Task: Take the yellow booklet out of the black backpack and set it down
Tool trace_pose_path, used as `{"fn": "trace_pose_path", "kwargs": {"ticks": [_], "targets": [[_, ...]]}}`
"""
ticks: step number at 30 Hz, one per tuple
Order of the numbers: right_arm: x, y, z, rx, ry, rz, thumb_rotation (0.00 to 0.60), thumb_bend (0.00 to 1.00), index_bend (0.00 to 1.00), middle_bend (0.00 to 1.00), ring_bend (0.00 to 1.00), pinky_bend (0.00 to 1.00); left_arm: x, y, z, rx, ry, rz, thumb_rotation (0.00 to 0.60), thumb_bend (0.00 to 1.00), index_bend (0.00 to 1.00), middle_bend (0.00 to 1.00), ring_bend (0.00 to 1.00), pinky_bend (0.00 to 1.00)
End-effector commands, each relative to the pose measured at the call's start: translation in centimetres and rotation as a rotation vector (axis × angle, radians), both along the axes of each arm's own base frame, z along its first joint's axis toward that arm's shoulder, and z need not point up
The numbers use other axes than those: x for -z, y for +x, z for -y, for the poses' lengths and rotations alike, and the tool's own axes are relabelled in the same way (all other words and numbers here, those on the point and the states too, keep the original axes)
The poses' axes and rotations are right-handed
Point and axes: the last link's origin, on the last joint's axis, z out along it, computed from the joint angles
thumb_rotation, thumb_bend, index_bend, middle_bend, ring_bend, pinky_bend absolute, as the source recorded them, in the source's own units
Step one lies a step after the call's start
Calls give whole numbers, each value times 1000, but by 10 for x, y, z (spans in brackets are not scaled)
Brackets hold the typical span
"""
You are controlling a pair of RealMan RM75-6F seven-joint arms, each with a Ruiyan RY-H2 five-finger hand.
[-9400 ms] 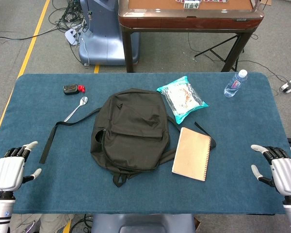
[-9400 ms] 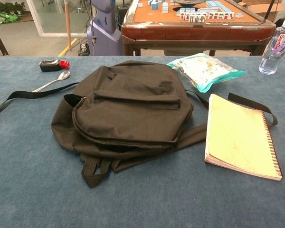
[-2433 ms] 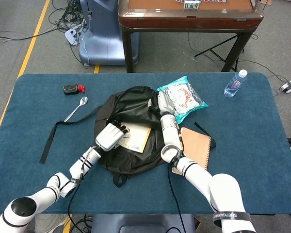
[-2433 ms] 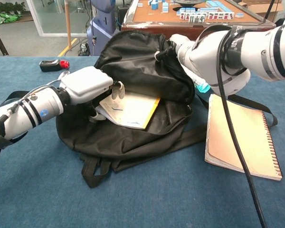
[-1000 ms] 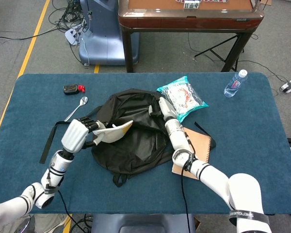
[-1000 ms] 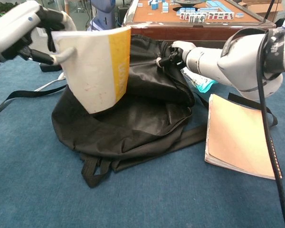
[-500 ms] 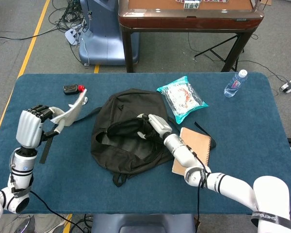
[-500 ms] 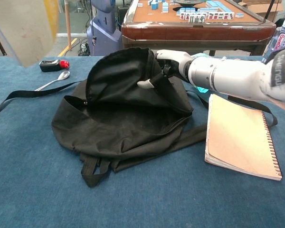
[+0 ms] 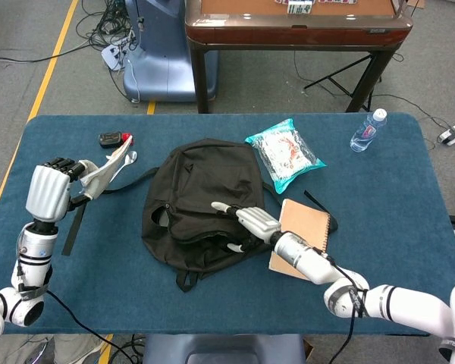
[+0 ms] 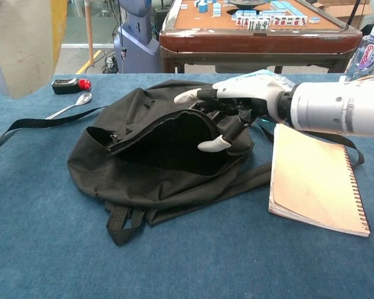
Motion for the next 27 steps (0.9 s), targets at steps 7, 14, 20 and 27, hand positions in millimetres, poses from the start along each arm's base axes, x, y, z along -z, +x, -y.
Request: {"fn": "trace_pose_path", "kwargs": {"ticks": [7,14,20,27], "targets": [[-34,-15,-14,3,-36,30,600,263,20,154,93,170,50,-6,-17,-52,-44,-156,600,580,734,749,654,610],[-60,-35,-15,16,-76,-13,600,263,20,155,94,170,80,-4,-11,-54,-127,-207,600,580,734,749,651,610],[-82,-57,-10,65,-143,-37,600,265,20,159,94,170,96,8,7,-34,-213,-212,600,580,726,749,647,610],[-95,-77,-7,92,-220,-81,600,265,20,162,94,170,114,23,24,-65,-322,-189,600,351,543,652,600,607]]}}
